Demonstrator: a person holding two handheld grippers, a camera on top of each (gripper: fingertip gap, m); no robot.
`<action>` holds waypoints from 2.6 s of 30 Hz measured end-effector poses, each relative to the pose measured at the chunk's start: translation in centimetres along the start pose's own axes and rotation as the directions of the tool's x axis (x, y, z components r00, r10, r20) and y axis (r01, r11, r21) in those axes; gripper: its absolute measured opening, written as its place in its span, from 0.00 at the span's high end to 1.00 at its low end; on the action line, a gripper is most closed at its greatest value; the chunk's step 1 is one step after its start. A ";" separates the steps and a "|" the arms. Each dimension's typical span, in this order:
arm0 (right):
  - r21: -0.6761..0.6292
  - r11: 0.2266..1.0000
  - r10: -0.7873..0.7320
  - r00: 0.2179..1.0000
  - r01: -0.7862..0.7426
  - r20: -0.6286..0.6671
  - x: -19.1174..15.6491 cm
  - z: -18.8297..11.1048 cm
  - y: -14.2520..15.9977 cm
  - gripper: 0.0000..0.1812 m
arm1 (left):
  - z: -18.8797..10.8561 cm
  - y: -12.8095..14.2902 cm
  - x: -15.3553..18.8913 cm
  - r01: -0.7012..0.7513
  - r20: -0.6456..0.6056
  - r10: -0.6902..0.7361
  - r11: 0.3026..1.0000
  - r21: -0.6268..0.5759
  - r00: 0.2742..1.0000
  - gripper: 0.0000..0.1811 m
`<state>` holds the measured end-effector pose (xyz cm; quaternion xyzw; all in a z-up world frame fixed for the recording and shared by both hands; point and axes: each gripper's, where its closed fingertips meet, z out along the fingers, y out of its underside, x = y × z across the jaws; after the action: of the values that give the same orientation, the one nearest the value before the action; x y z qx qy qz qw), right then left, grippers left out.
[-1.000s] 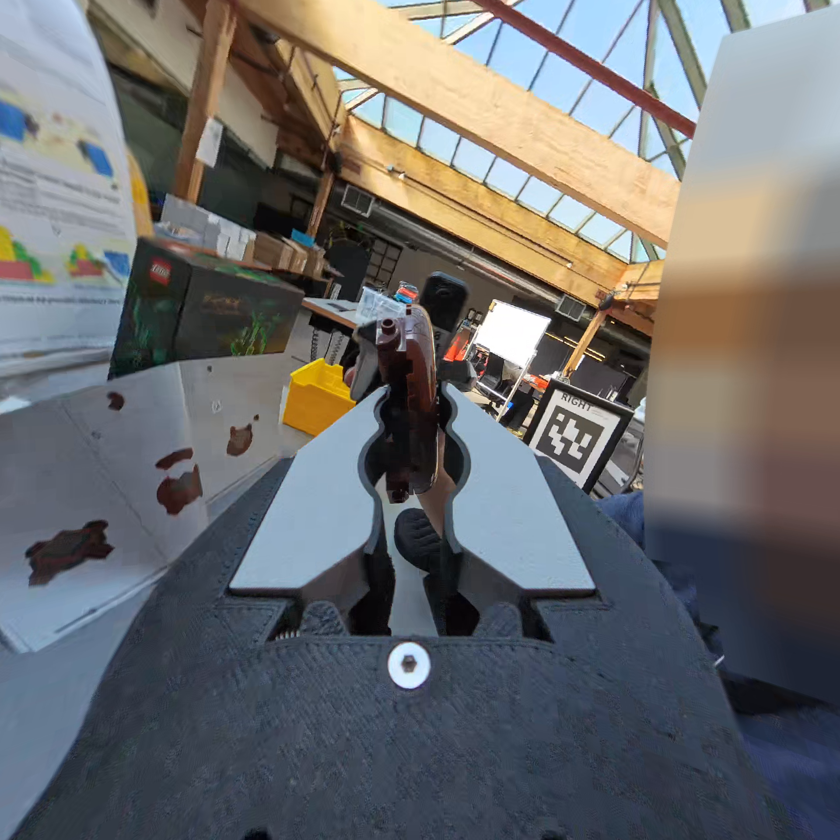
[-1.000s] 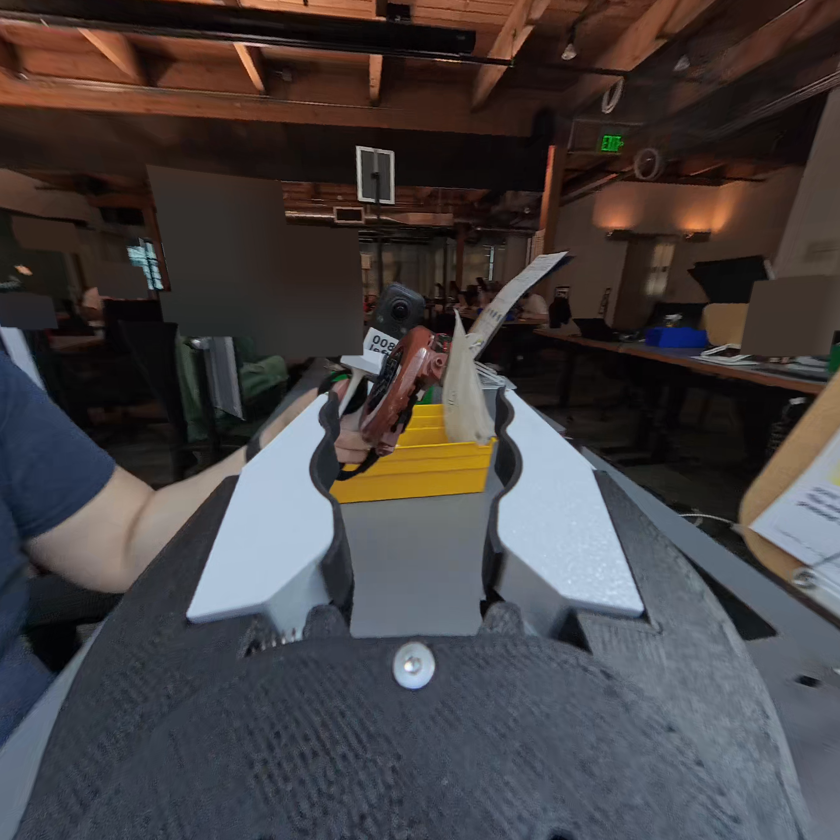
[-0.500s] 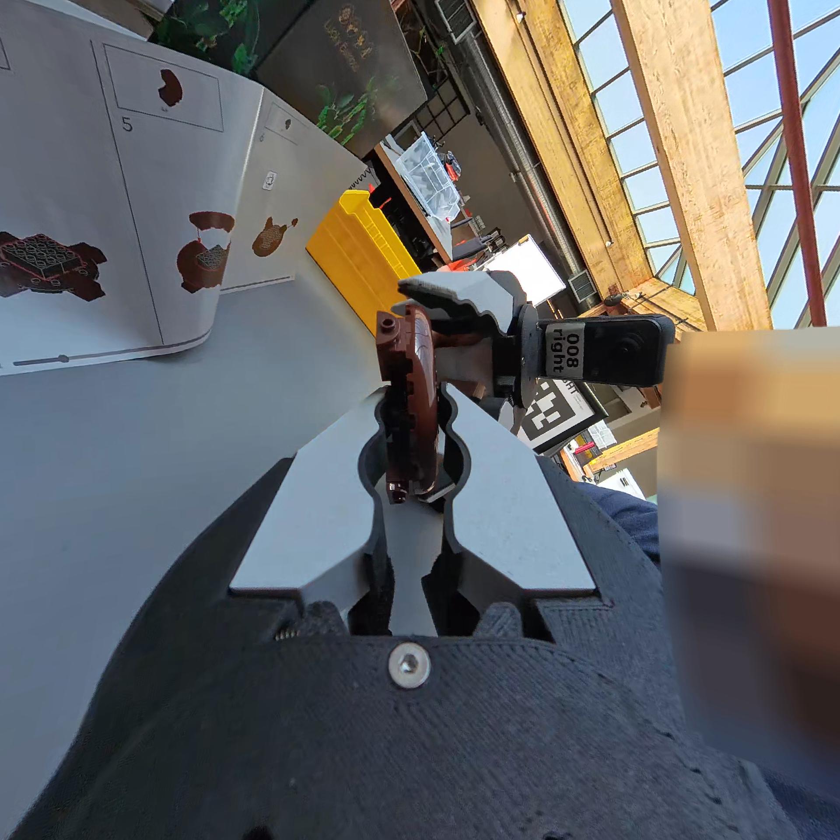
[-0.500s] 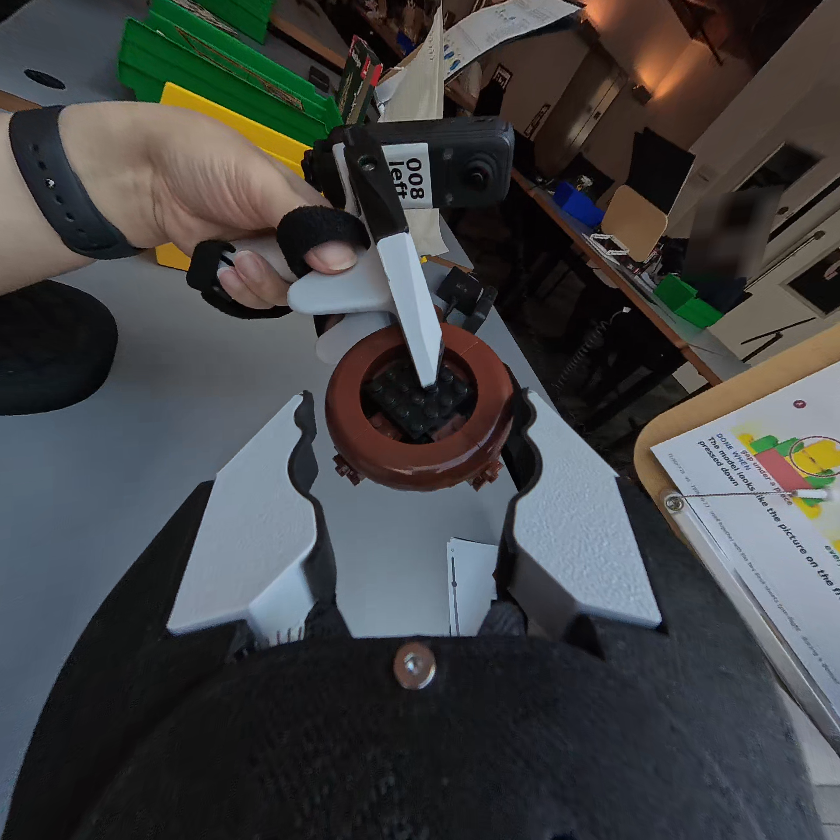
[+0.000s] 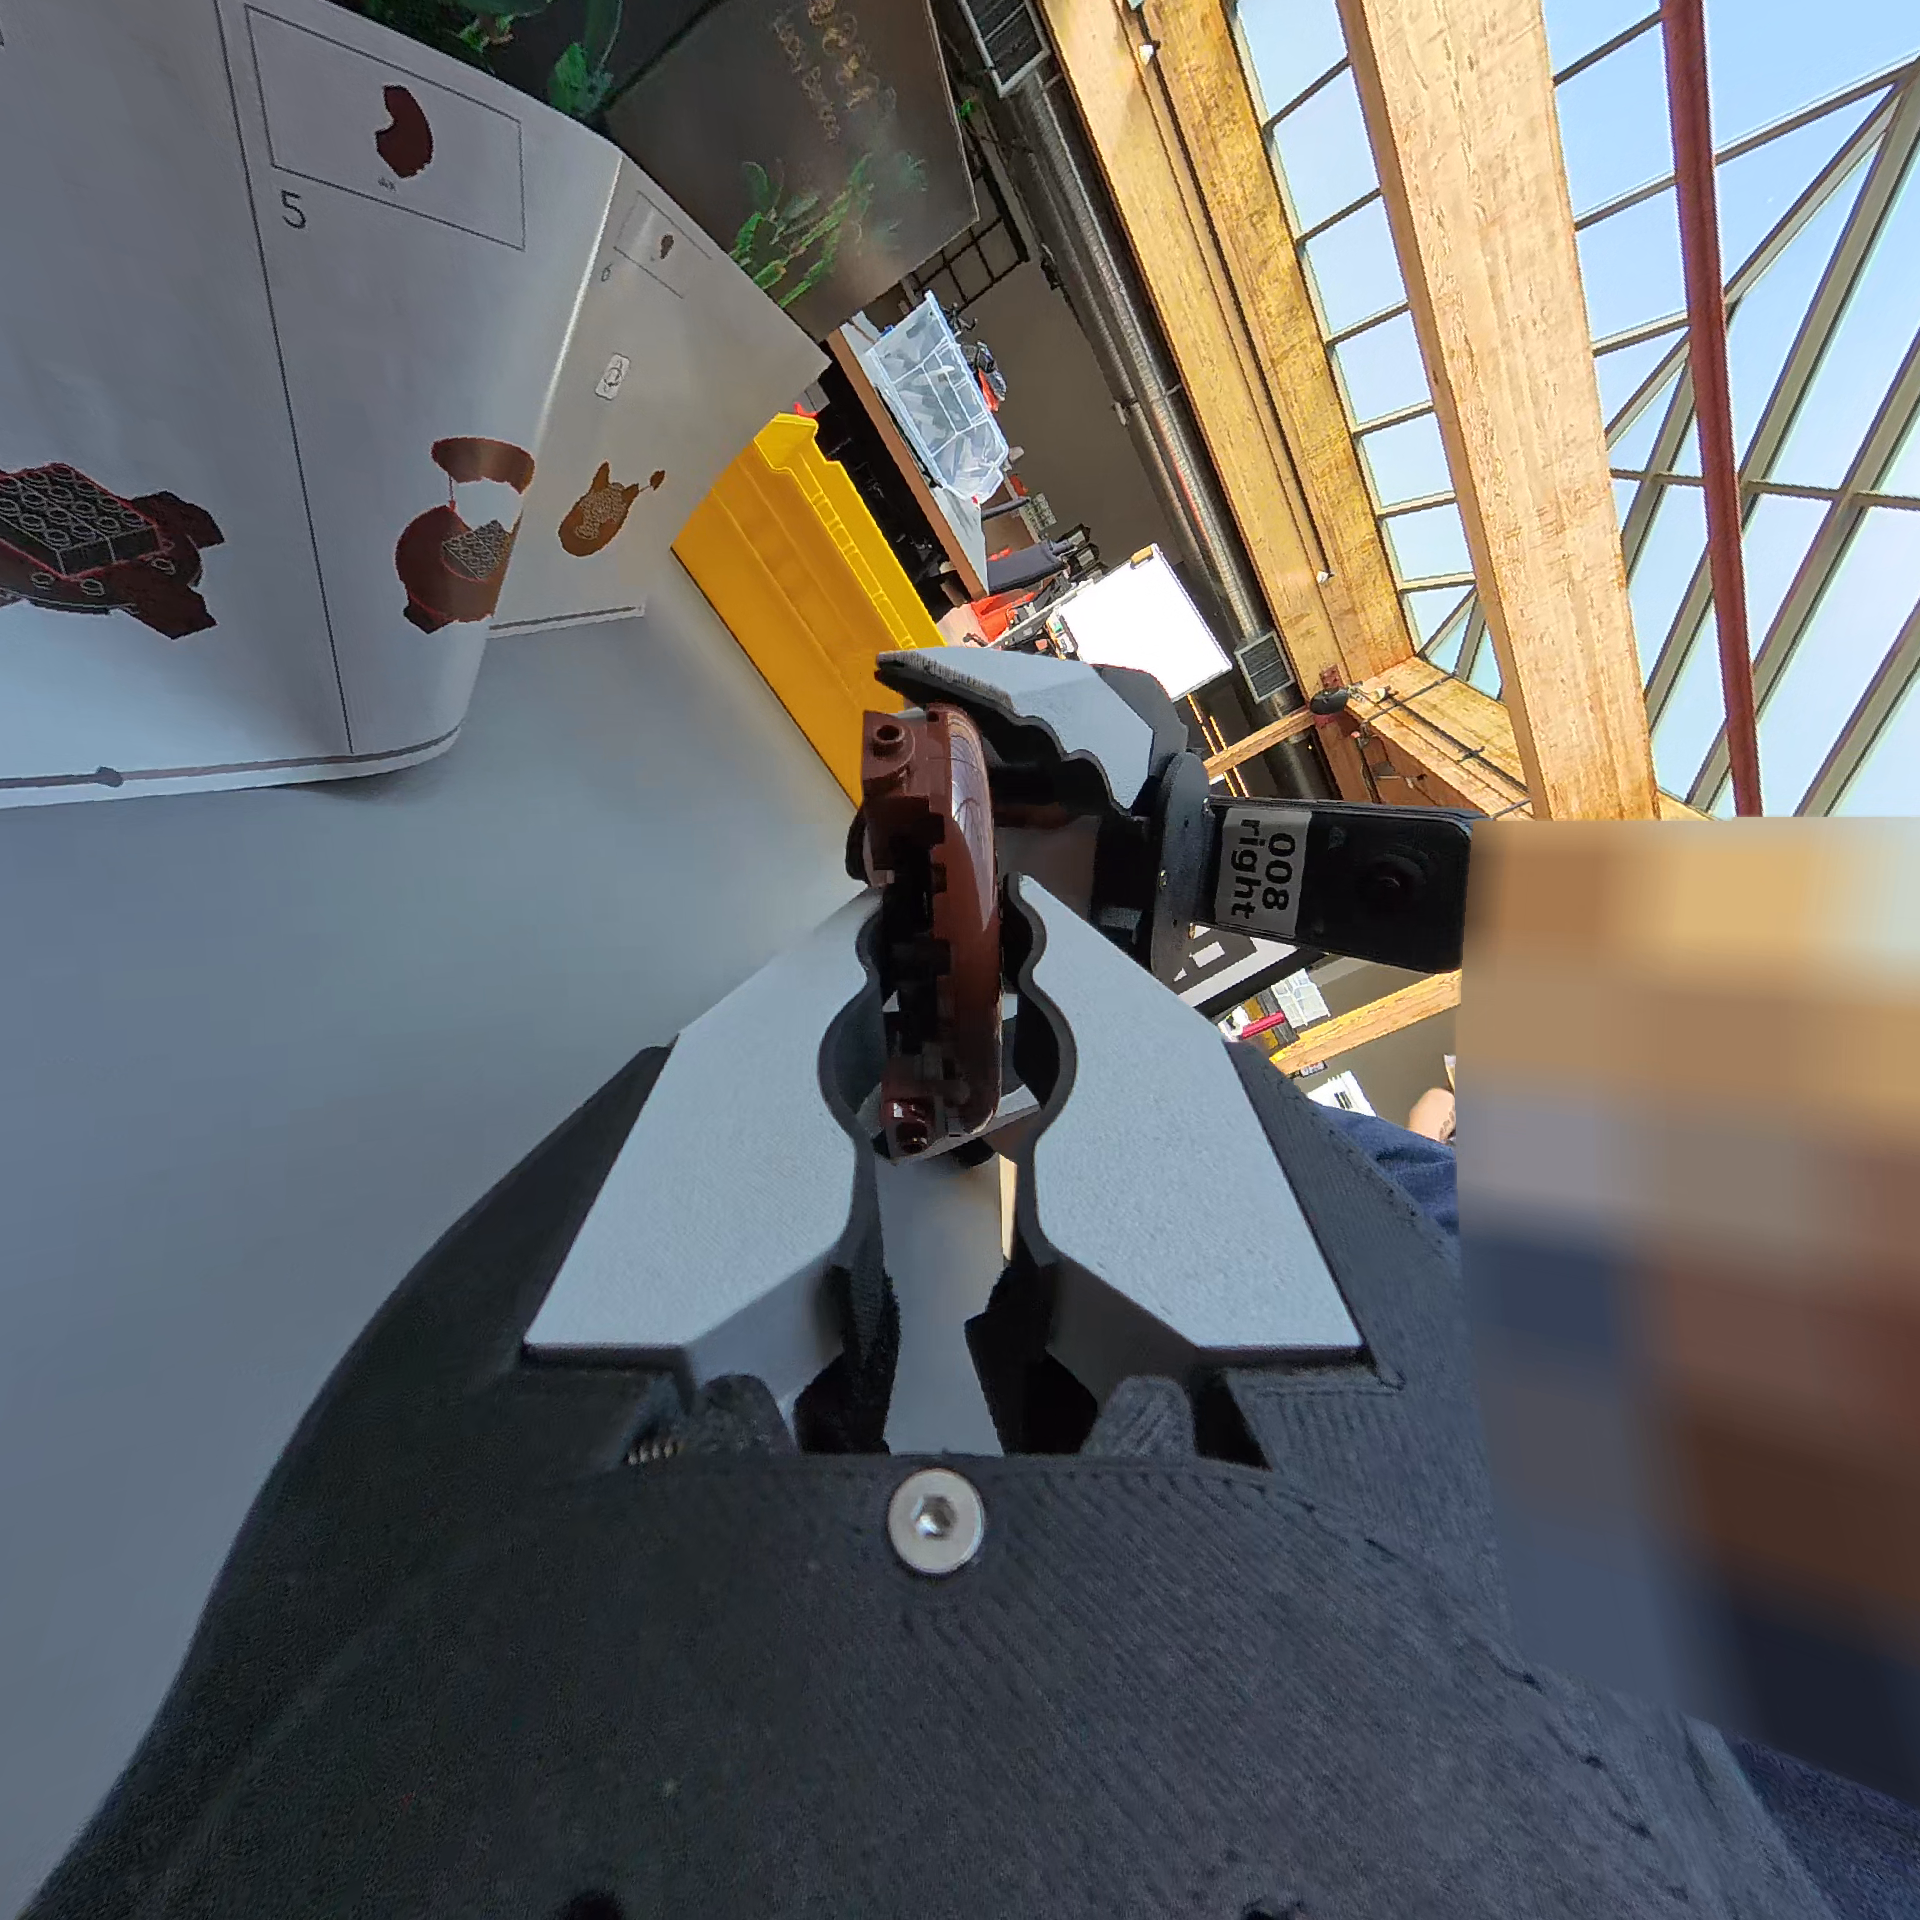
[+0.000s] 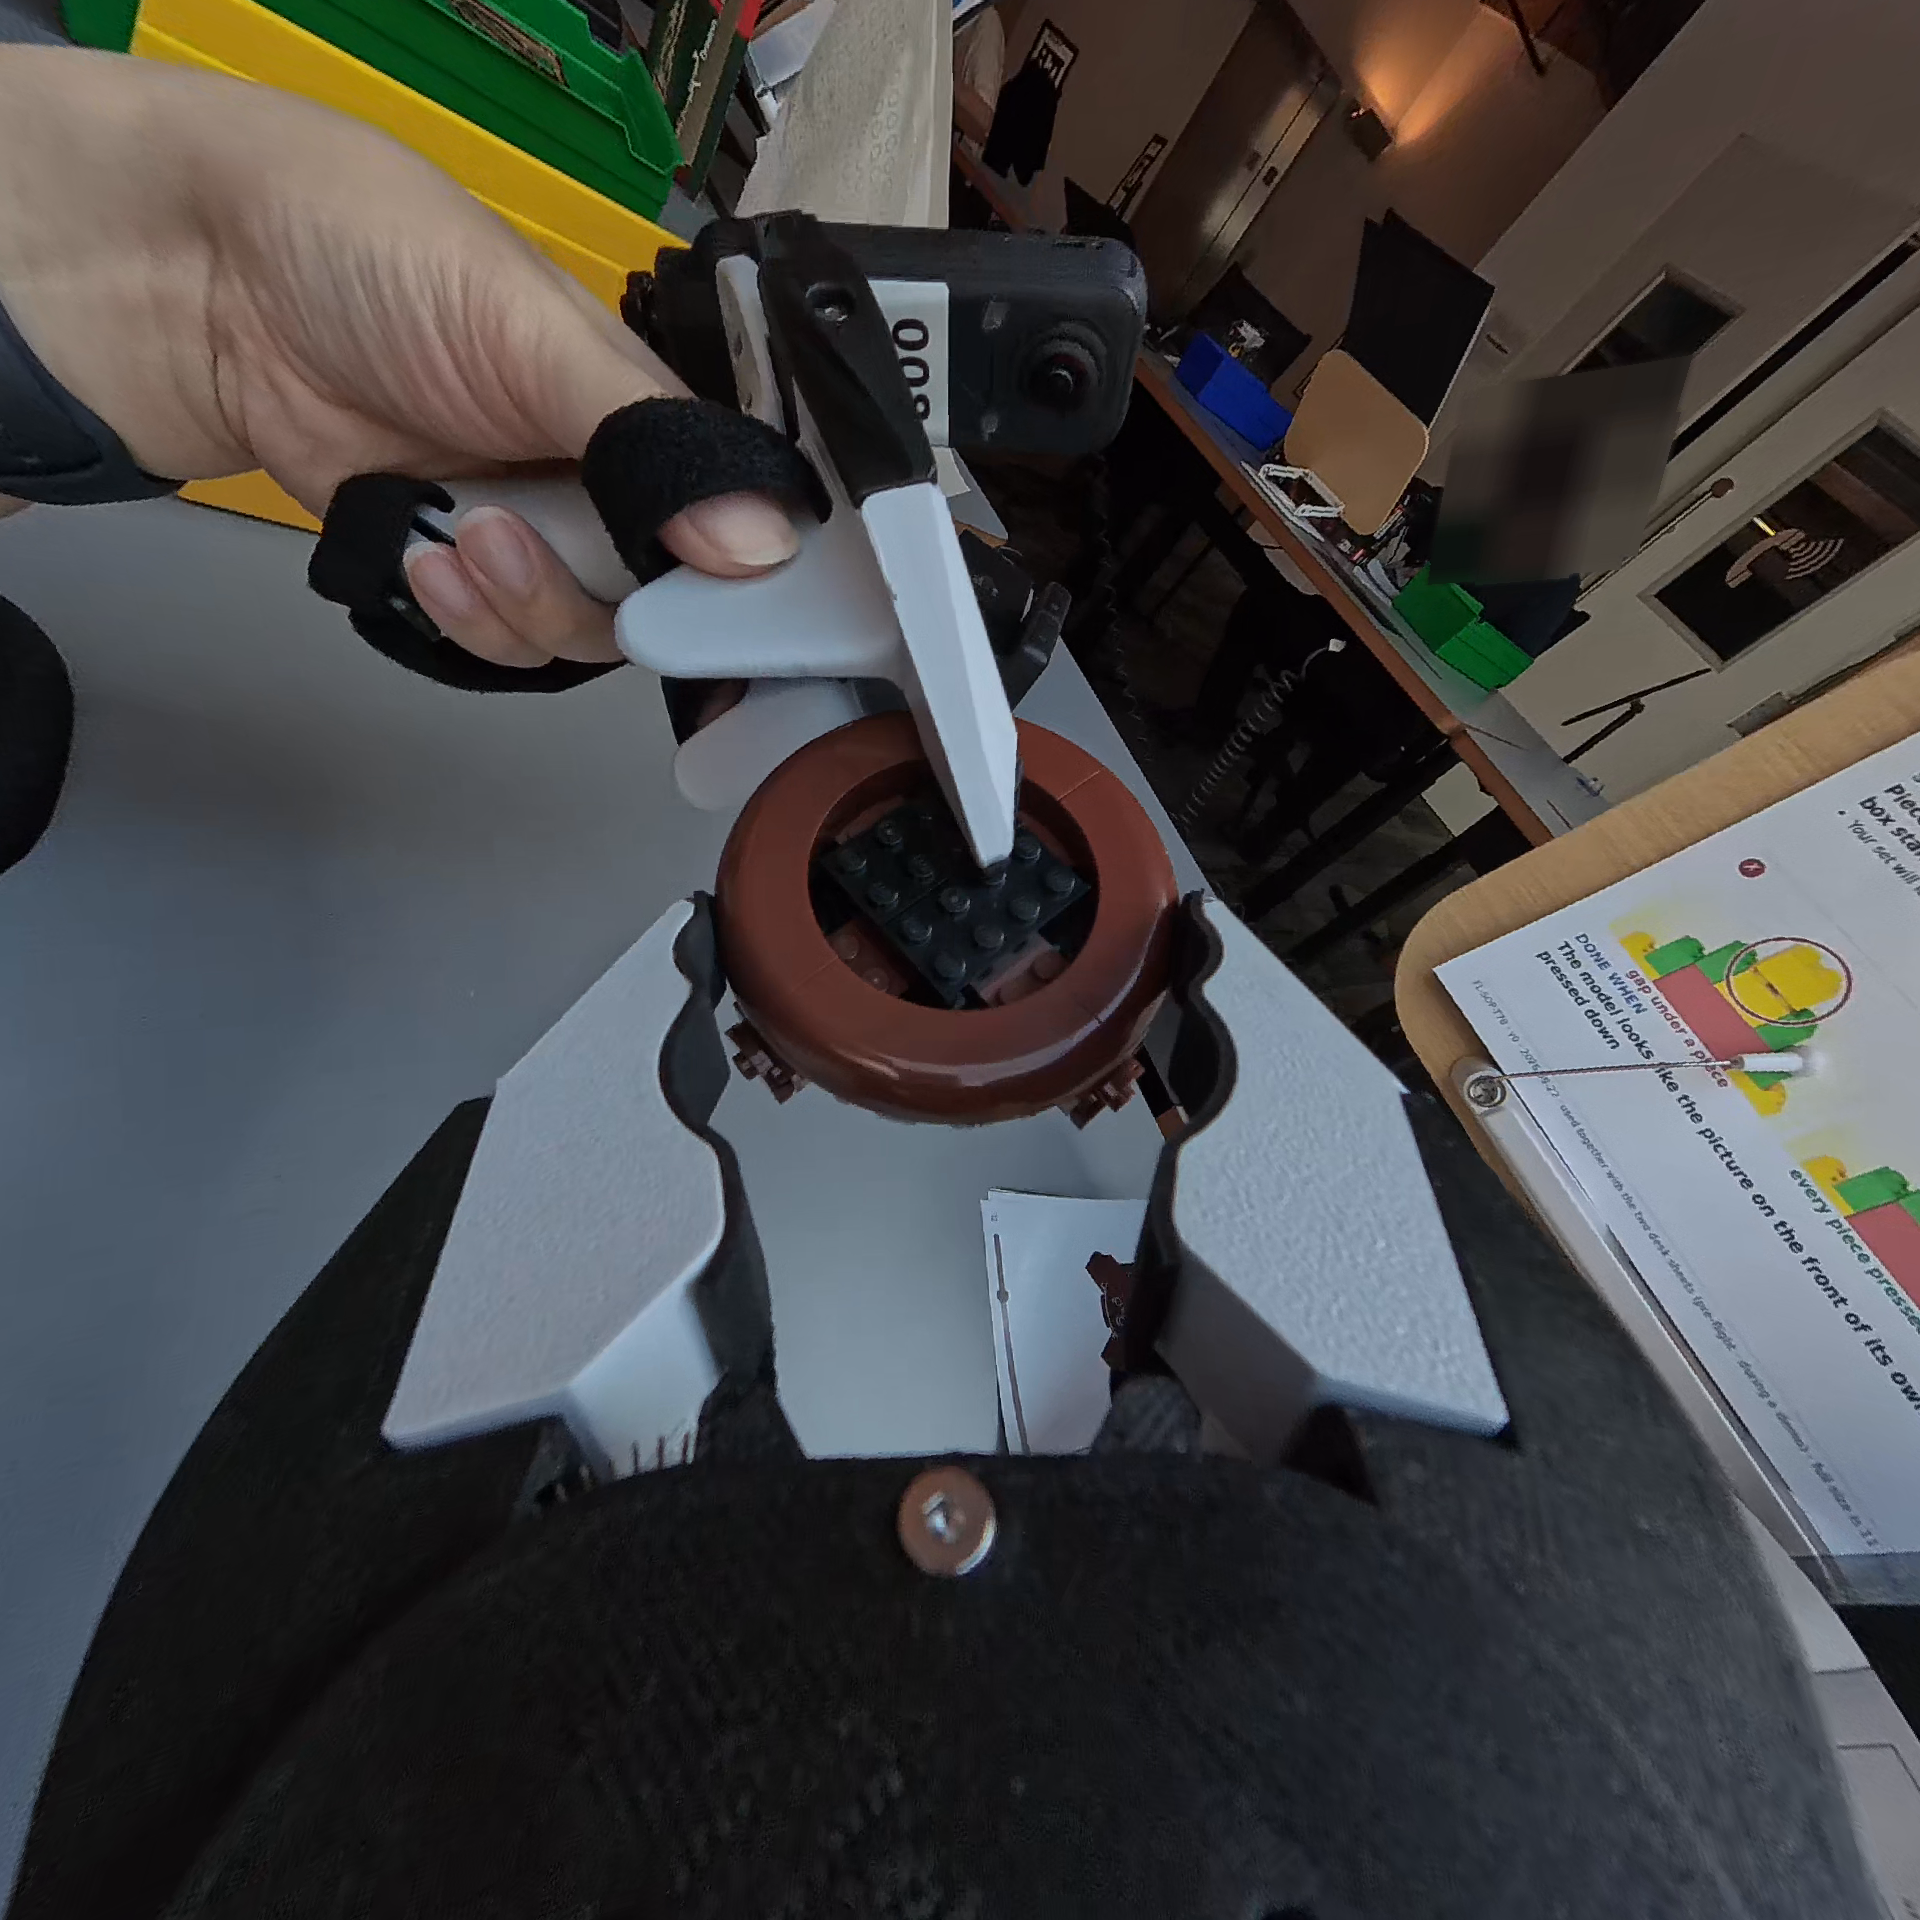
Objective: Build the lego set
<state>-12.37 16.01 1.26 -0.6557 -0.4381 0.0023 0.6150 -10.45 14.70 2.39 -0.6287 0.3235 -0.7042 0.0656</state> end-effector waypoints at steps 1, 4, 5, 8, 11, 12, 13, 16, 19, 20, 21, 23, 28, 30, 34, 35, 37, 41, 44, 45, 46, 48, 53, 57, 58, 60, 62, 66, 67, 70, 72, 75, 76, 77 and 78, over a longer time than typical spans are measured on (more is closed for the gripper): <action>0.007 1.000 0.001 1.000 -0.001 -0.011 0.2 -0.2 -0.2 0.52 | 0.1 -0.2 0.2 -0.004 -0.018 0.004 1.000 0.009 1.000 0.91; -0.008 1.000 0.003 0.999 -0.004 -0.032 0.7 -0.5 0.0 0.52 | 0.0 -1.0 0.7 -0.019 -0.058 0.023 0.998 0.058 0.998 0.87; -0.011 1.000 0.006 0.999 -0.006 -0.039 0.8 -0.6 0.1 0.52 | -0.1 -1.1 0.7 -0.030 -0.059 0.034 0.998 0.063 0.998 0.88; -0.045 0.999 0.024 0.999 -0.026 -0.049 0.8 -0.4 0.9 0.52 | -0.3 -0.9 0.0 -0.050 -0.059 0.053 0.997 0.051 0.997 0.88; -0.098 0.993 0.061 0.997 -0.066 -0.054 0.1 0.6 2.6 0.52 | -0.6 -0.4 -1.8 0.005 -0.046 -0.004 0.999 0.036 0.999 0.87; -0.114 0.989 0.085 0.995 -0.090 -0.049 -0.3 1.0 3.2 0.52 | -0.7 -0.1 -2.8 0.029 -0.030 -0.028 0.999 0.024 0.999 0.89; -0.130 0.984 0.118 0.992 -0.123 -0.048 -0.7 1.3 3.8 0.52 | -0.8 0.2 -3.8 0.052 -0.020 -0.052 0.999 0.014 0.998 0.91; -0.164 0.964 0.201 0.978 -0.208 -0.059 -1.8 1.9 5.9 0.52 | -0.7 1.2 -5.9 0.119 -0.021 -0.120 0.993 -0.013 0.993 0.91; -0.175 0.957 0.221 0.973 -0.231 -0.071 -2.6 1.7 7.2 0.52 | -0.3 1.8 -7.0 0.159 -0.028 -0.160 0.987 -0.035 0.987 0.92; -0.174 0.957 0.223 0.972 -0.234 -0.077 -2.7 1.5 7.4 0.52 | -0.3 1.8 -7.1 0.172 -0.043 -0.173 0.985 -0.027 0.984 0.90; -0.172 0.956 0.225 0.970 -0.237 -0.090 -2.8 1.2 7.6 0.52 | -0.2 1.6 -7.1 0.179 -0.060 -0.179 0.984 -0.017 0.982 0.90; -0.172 0.953 0.238 0.967 -0.251 -0.093 -3.2 0.6 8.0 0.52 | -0.2 2.0 -7.6 0.171 -0.063 -0.173 0.985 -0.032 0.983 0.92; -0.234 0.936 0.254 0.965 -0.264 -0.072 -5.3 -0.2 9.9 0.53 | -0.5 3.3 -10.2 0.224 0.026 -0.223 0.972 -0.073 0.974 0.97; -0.275 0.930 0.238 0.969 -0.245 -0.060 -6.0 -0.1 10.8 0.52 | -1.1 3.1 -10.5 0.229 0.027 -0.228 0.972 -0.053 0.973 0.99; -0.331 0.905 0.272 0.962 -0.267 -0.033 -7.1 0.3 12.0 0.53 | -2.5 2.3 -10.8 0.209 0.053 -0.208 0.978 -0.007 0.977 1.00; -0.343 0.897 0.288 0.957 -0.281 -0.029 -7.3 0.3 12.3 0.52 | -2.7 2.2 -10.8 0.204 0.057 -0.203 0.979 0.001 0.977 1.00; -0.354 0.882 0.324 0.946 -0.311 -0.025 -7.5 0.5 12.7 0.53 | -3.2 1.8 -10.8 0.191 0.062 -0.192 0.981 0.022 0.979 1.00; -0.364 0.850 0.399 0.917 -0.380 -0.025 -7.7 0.6 13.1 0.53 | -3.7 1.2 -11.0 0.173 0.079 -0.176 0.984 0.048 0.981 1.00; -0.387 0.825 0.438 0.899 -0.412 -0.021 -8.1 0.6 13.5 0.53 | -3.9 0.8 -10.8 0.156 0.080 -0.161 0.986 0.065 0.984 1.00; -0.392 0.820 0.447 0.895 -0.417 -0.018 -8.2 0.7 13.6 0.53 | -4.0 0.7 -10.7 0.150 0.084 -0.155 0.986 0.067 0.984 1.00; -0.398 0.815 0.453 0.891 -0.422 -0.017 -8.4 0.7 13.7 0.53 | -4.0 0.7 -10.8 0.144 0.091 -0.150 0.987 0.068 0.985 1.00; -0.406 0.805 0.468 0.884 -0.432 -0.013 -8.7 0.8 13.8 0.53 | -4.1 0.6 -10.9 0.137 0.105 -0.144 0.988 0.071 0.984 1.00; -0.420 0.806 0.460 0.888 -0.418 -0.001 -9.2 1.0 13.8 0.53 | -4.3 0.4 -10.7 0.138 0.095 -0.145 0.988 0.075 0.985 1.00; -0.426 0.797 0.476 0.879 -0.429 0.006 -9.4 1.0 13.9 0.53 | -4.2 0.4 -10.6 0.137 0.091 -0.143 0.988 0.078 0.985 1.00; -0.427 0.794 0.482 0.876 -0.433 0.006 -9.4 1.0 13.9 0.53 | -4.2 0.3 -10.6 0.138 0.089 -0.145 0.987 0.078 0.985 1.00; -0.429 0.790 0.489 0.872 -0.438 0.009 -9.4 1.0 13.9 0.52 | -4.1 0.4 -10.6 0.138 0.087 -0.145 0.987 0.078 0.986 1.00; -0.431 0.785 0.495 0.869 -0.444 0.007 -9.4 1.0 14.0 0.52 | -4.1 0.4 -10.5 0.138 0.087 -0.144 0.988 0.076 0.986 1.00; -0.438 0.775 0.516 0.856 -0.456 0.020 -9.5 0.8 14.1 0.53 | -4.1 0.2 -10.3 0.140 0.080 -0.147 0.987 0.085 0.986 1.00; -0.440 0.772 0.521 0.853 -0.460 0.023 -9.5 0.8 14.1 0.53 | -4.1 0.2 -10.3 0.138 0.081 -0.145 0.987 0.083 0.986 1.00; -0.441 0.769 0.527 0.850 -0.463 0.026 -9.6 0.8 14.1 0.53 | -4.2 0.3 -10.4 0.126 0.104 -0.134 0.989 0.076 0.986 1.00; -0.441 0.769 0.526 0.850 -0.462 0.027 -9.6 0.7 14.1 0.53 | -4.2 0.3 -10.4 0.121 0.111 -0.128 0.990 0.074 0.986 1.00; -0.441 0.767 0.531 0.847 -0.465 0.029 -9.6 0.7 14.1 0.53 | -4.4 0.1 -10.5 0.126 0.107 -0.135 0.988 0.085 0.985 1.00; -0.442 0.767 0.531 0.847 -0.465 0.031 -9.6 0.7 14.1 0.53 | -4.5 0.1 -10.5 0.128 0.107 -0.137 0.988 0.089 0.985 1.00; -0.442 0.767 0.531 0.847 -0.465 0.031 -9.6 0.7 14.1 0.53 | -4.5 0.1 -10.5 0.129 0.108 -0.138 0.987 0.092 0.984 1.00; -0.442 0.767 0.531 0.847 -0.464 0.031 -9.6 0.7 14.1 0.53 | -4.6 0.1 -10.6 0.129 0.109 -0.139 0.987 0.093 0.984 1.00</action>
<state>-10.60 13.05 -15.48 -0.8620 -0.2844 0.1224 0.4014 -12.57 21.64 -6.57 -0.6854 0.2458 -0.6826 0.0632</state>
